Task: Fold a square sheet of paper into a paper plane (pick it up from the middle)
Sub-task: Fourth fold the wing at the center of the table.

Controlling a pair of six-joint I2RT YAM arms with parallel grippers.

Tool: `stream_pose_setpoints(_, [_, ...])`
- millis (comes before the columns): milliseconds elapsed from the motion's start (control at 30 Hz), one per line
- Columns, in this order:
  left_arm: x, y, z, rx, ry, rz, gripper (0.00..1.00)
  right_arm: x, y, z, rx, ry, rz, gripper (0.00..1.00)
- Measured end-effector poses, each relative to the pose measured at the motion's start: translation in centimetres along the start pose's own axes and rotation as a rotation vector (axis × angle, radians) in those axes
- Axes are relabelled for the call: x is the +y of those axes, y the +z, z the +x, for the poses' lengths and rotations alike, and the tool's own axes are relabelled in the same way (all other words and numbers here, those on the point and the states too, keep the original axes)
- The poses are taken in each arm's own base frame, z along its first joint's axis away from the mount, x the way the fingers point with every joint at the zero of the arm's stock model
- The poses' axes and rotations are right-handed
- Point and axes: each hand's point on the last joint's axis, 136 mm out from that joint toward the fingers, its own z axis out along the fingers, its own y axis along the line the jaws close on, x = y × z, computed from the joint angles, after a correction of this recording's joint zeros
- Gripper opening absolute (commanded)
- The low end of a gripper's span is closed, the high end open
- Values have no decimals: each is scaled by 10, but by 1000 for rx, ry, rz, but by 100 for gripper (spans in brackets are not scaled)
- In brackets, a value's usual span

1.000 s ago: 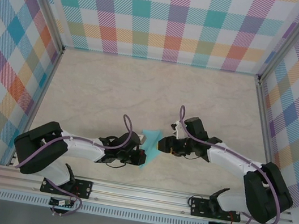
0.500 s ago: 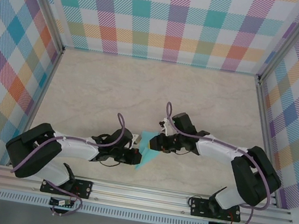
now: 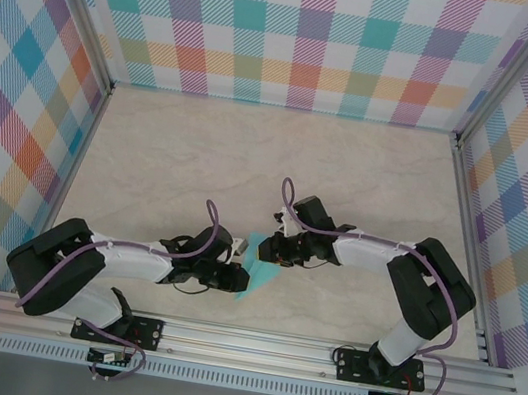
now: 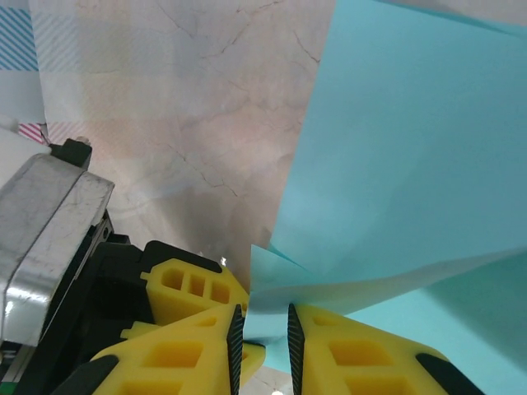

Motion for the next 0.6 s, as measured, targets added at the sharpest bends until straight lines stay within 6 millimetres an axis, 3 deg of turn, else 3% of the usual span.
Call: stream_pose_setpoints(600, [-2, -13, -2, -24, 5, -15, 31, 11, -3, -13, -26, -19, -8, 24])
